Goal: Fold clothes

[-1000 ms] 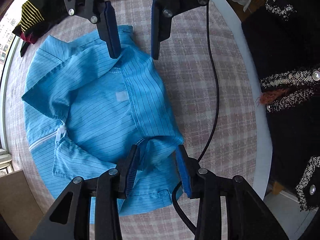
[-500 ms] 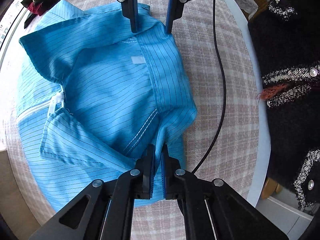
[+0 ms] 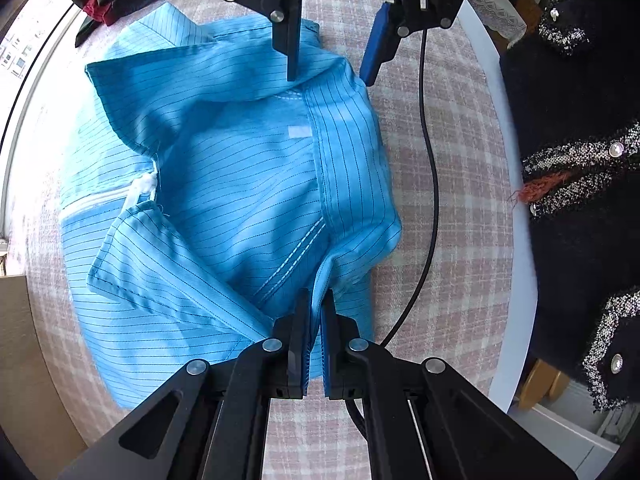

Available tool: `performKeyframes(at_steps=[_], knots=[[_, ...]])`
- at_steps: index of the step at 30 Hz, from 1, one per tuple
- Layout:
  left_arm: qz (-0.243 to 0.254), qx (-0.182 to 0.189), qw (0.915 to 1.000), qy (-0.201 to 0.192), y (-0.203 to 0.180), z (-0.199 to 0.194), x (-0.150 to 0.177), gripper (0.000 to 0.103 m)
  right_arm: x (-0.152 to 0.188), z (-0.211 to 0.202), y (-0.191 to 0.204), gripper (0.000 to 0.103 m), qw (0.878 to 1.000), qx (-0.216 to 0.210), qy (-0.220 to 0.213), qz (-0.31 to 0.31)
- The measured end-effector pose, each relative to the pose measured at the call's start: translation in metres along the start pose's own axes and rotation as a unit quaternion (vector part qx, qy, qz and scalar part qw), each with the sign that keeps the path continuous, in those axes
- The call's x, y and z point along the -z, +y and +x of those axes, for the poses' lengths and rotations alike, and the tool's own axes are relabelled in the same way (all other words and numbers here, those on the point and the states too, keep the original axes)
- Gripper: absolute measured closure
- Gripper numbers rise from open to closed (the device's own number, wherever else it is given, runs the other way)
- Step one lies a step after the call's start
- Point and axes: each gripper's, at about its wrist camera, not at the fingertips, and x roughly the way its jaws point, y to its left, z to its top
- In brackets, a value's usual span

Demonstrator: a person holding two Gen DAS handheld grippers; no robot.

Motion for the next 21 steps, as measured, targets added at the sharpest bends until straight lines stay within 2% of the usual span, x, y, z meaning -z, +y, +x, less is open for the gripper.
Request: performKeyframes(at_steps=[1, 2, 3, 9, 10, 13, 19, 20, 21], knots=[[0.000, 0.001, 1.0000, 0.000, 0.001, -0.002, 0.001, 0.100, 0.000, 0.002, -0.002, 0.067, 1.000, 0.001, 0.001, 0.002], [0.001, 0.001, 1.0000, 0.001, 0.004, -0.005, 0.002, 0.100, 0.000, 0.003, -0.005, 0.088, 1.000, 0.002, 0.000, 0.006], [0.001, 0.000, 1.0000, 0.002, 0.007, -0.009, 0.003, 0.100, 0.003, -0.002, -0.011, 0.100, 1.000, -0.001, -0.002, 0.017], [-0.005, -0.001, 1.0000, -0.001, 0.015, -0.023, 0.011, 0.101, 0.025, -0.028, -0.042, 0.100, 0.997, -0.011, -0.018, 0.076], [-0.009, -0.002, 1.0000, -0.001, 0.007, -0.008, 0.007, 0.101, 0.028, -0.031, -0.045, 0.100, 0.996, -0.011, -0.021, 0.086], [-0.023, 0.005, 0.9996, -0.015, 0.000, 0.002, 0.005, 0.101, 0.035, -0.033, -0.047, 0.100, 0.994, -0.016, -0.030, 0.106], [-0.006, 0.011, 0.9999, -0.003, -0.021, 0.022, -0.004, 0.101, 0.041, -0.041, -0.041, 0.100, 0.991, -0.039, -0.027, 0.121], [-0.004, 0.011, 0.9999, -0.002, -0.024, 0.024, -0.006, 0.100, 0.042, -0.042, -0.039, 0.100, 0.991, -0.043, -0.027, 0.123], [-0.004, 0.007, 1.0000, -0.003, -0.026, 0.023, -0.008, 0.095, 0.043, -0.044, -0.038, 0.100, 0.991, -0.047, -0.026, 0.126]])
